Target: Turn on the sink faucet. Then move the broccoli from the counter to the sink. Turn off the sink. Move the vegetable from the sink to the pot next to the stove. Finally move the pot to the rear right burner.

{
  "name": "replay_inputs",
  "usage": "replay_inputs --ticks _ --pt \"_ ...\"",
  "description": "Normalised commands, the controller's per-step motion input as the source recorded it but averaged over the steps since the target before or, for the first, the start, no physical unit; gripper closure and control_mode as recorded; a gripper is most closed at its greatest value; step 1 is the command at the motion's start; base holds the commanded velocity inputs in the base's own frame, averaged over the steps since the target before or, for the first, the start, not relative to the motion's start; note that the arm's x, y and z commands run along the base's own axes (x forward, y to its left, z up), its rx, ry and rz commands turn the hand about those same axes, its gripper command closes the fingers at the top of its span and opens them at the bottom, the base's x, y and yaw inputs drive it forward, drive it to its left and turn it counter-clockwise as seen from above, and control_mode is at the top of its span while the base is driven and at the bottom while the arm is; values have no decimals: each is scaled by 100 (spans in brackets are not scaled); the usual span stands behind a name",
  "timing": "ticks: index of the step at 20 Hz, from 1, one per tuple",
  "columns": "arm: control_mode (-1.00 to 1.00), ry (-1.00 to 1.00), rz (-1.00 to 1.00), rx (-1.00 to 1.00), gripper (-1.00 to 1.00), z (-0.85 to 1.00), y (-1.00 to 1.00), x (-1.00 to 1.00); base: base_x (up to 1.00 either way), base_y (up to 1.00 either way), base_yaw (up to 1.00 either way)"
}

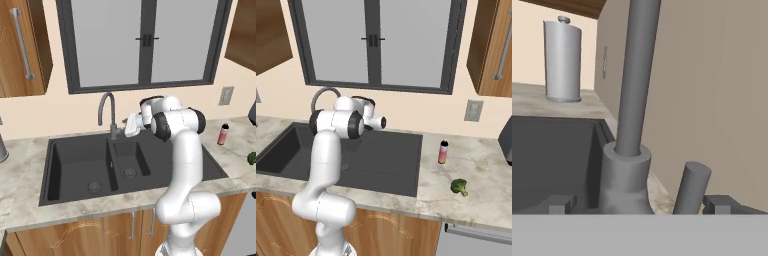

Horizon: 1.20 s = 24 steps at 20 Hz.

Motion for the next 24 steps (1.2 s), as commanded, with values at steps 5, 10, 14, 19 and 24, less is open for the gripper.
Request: replay_inputs --ticks 5,10,14,19,24 --pt "-100 1 0 0 100 -1 24 0 0 0 0" --pt "-100 0 -1 0 100 0 28 2 0 0 0" --pt "-100 0 -4 0 100 0 12 1 0 0 0" --pt "-100 0 -13 0 100 0 1 0 0 0 0" --pt "-100 0 -22 0 100 0 -1 -1 0 0 0"
